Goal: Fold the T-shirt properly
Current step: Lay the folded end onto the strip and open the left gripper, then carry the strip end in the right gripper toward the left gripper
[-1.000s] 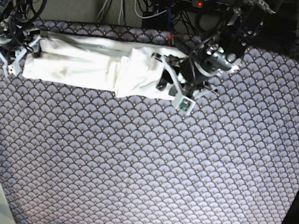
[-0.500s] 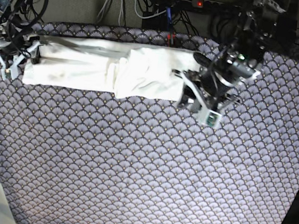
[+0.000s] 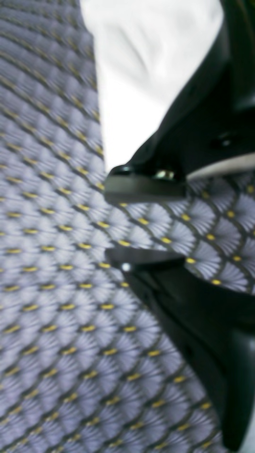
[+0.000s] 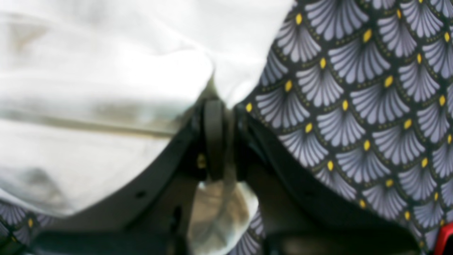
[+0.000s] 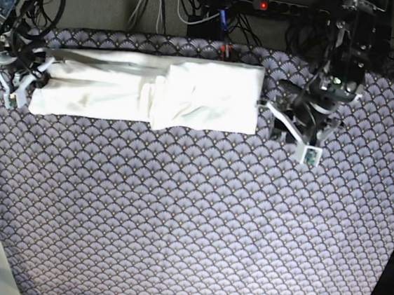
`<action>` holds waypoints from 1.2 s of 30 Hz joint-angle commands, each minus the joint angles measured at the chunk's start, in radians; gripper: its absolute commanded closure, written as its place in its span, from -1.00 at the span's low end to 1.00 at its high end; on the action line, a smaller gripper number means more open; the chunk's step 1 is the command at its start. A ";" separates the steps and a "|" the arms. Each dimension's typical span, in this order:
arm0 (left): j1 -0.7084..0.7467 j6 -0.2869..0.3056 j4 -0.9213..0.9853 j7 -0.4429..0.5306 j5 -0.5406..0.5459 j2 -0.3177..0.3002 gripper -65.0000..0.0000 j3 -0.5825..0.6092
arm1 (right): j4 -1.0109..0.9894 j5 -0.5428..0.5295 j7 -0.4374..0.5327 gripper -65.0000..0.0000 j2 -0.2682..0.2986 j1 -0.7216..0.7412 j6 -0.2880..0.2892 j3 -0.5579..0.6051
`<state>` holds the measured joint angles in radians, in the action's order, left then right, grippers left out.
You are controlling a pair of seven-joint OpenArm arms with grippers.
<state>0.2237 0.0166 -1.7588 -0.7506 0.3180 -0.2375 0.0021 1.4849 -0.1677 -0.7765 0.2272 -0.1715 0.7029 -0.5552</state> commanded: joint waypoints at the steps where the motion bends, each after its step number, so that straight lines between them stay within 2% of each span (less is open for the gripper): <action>1: -0.008 0.000 0.015 0.019 0.003 -0.003 0.34 -0.003 | 0.027 0.029 -0.033 1.00 0.010 -0.006 -0.005 -0.004; 7: -0.014 0.003 0.124 0.019 0.003 0.028 0.34 -0.003 | 0.214 0.029 -0.033 1.00 -0.042 -0.050 -0.005 -0.001; 11: -0.027 0.003 0.141 0.019 0.003 0.065 0.34 -0.001 | 0.372 0.029 -0.034 1.00 -0.098 -0.078 -0.005 0.002; 15: -0.027 0.003 0.139 0.019 0.003 0.068 0.34 -0.001 | 0.489 0.029 -0.036 1.00 -0.144 -0.102 -0.005 0.004; 21: -0.020 0.003 0.121 0.019 0.003 0.060 0.34 -0.007 | 0.520 0.029 -0.036 1.00 -0.163 -0.125 -0.005 0.062; 28: 0.006 -0.007 0.032 0.019 0.003 0.003 0.34 -0.017 | 0.541 0.029 -0.034 1.00 -0.219 -0.144 -0.005 0.142; 33: 0.058 0.000 -0.048 0.010 0.003 0.003 0.34 -0.115 | 0.547 0.027 -0.033 1.00 -0.236 -0.138 -0.005 0.191; 36: 0.061 0.001 -0.076 -0.077 0.003 0.002 0.34 -0.179 | 0.547 0.026 -0.033 1.00 -0.242 -0.136 -0.005 0.215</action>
<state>0.2893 0.0139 -1.8153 -0.8444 0.3191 -0.2287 -0.1730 2.0106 -0.1276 -0.8341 -0.0147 -0.3111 0.7013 -0.3405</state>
